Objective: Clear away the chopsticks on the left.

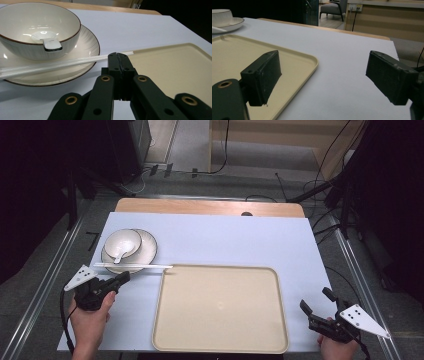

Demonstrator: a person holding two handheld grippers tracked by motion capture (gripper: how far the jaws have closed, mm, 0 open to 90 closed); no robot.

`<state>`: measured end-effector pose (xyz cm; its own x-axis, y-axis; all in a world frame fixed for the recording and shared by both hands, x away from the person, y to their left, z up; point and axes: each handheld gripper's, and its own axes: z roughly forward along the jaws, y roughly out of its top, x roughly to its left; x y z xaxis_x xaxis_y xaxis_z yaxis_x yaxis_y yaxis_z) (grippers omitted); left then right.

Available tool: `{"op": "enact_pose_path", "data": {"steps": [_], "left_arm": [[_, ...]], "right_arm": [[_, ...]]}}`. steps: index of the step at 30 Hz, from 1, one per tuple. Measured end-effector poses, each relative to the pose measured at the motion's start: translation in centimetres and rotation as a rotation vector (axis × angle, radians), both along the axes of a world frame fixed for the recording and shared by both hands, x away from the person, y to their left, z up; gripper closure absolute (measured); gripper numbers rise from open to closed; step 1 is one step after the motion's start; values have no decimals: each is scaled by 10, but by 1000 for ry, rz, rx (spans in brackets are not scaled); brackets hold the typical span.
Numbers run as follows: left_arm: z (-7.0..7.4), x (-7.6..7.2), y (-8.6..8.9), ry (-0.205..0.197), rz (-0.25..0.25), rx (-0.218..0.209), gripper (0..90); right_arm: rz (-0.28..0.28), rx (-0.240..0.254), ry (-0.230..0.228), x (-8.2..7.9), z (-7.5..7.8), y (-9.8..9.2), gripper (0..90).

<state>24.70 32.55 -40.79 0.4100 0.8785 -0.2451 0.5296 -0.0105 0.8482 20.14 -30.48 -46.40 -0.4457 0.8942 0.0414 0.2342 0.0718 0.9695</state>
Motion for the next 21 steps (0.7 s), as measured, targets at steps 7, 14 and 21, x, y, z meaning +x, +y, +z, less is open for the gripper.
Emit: {"op": "enact_pose_path", "data": {"steps": [7,14,21], "left_arm": [[-5,23,-15,48,2,87,900],[-13,38,-24,91,10,106,900],[-19,51,-31,99,38,168,900]], "right_arm": [[32,-14,11,0,-2,5,132],[71,-19,13,-1,-4,11,132],[79,-23,13,-1,-3,12,132]]}}
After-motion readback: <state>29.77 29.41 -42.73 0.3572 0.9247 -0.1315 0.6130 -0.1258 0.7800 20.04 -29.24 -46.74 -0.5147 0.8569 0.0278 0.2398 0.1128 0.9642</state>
